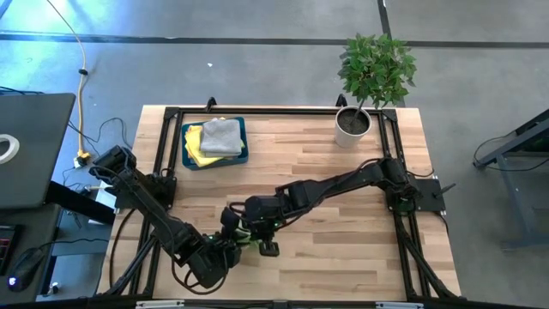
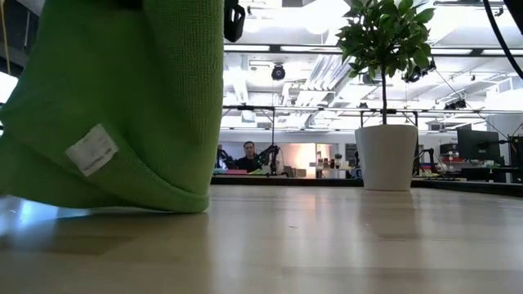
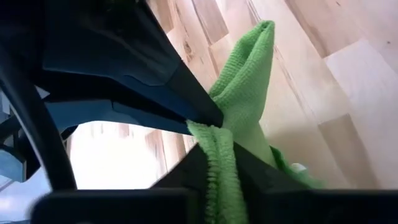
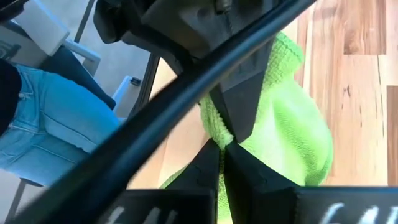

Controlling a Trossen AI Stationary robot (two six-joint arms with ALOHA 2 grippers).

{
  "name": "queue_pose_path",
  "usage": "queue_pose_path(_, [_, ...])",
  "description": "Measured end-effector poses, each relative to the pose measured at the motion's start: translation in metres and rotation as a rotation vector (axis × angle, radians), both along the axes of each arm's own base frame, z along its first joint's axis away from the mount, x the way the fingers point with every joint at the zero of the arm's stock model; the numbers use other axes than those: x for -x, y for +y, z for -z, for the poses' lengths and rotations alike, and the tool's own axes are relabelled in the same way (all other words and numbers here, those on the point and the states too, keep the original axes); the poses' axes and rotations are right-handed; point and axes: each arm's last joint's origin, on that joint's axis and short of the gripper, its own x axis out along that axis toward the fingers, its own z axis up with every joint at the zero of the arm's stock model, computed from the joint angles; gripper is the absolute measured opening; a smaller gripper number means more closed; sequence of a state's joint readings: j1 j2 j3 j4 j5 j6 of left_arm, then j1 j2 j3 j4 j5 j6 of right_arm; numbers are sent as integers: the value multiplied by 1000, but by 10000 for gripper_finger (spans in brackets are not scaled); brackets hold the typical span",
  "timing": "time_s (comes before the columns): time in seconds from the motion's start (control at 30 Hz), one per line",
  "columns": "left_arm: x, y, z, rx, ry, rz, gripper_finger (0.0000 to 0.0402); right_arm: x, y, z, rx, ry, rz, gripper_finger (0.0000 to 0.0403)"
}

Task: Fold microfiber towels
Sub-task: Put the folded green microfiber cloth into the blue bin

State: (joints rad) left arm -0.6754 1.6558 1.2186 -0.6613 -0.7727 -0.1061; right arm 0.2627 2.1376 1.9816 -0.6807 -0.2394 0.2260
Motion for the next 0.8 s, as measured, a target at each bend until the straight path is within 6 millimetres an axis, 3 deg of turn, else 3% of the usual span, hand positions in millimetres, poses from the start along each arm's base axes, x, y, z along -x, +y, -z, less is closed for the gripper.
queue_pose_path(0.07, [0,0,0,10,-4,-7,14,0,0,0,2,-2,-2,1])
queue_pose_path(0.17, [-2,1,0,39,9,-8,12,0,0,0,15,-11,-15,19])
queue_pose_path(0.33, [-1,0,2,80,45,20,5,4,-1,-4,25,2,-36,103])
queue_pose_path(0.5, [-3,4,-1,79,34,13,5,24,-9,-24,-30,176,-11,170])
queue_pose_path(0.67, [-10,21,-17,82,-30,-26,3,45,-12,-46,101,278,-64,184])
queue_pose_path(0.8, [-15,48,-42,163,-117,-76,2,55,-16,-61,150,318,-62,178])
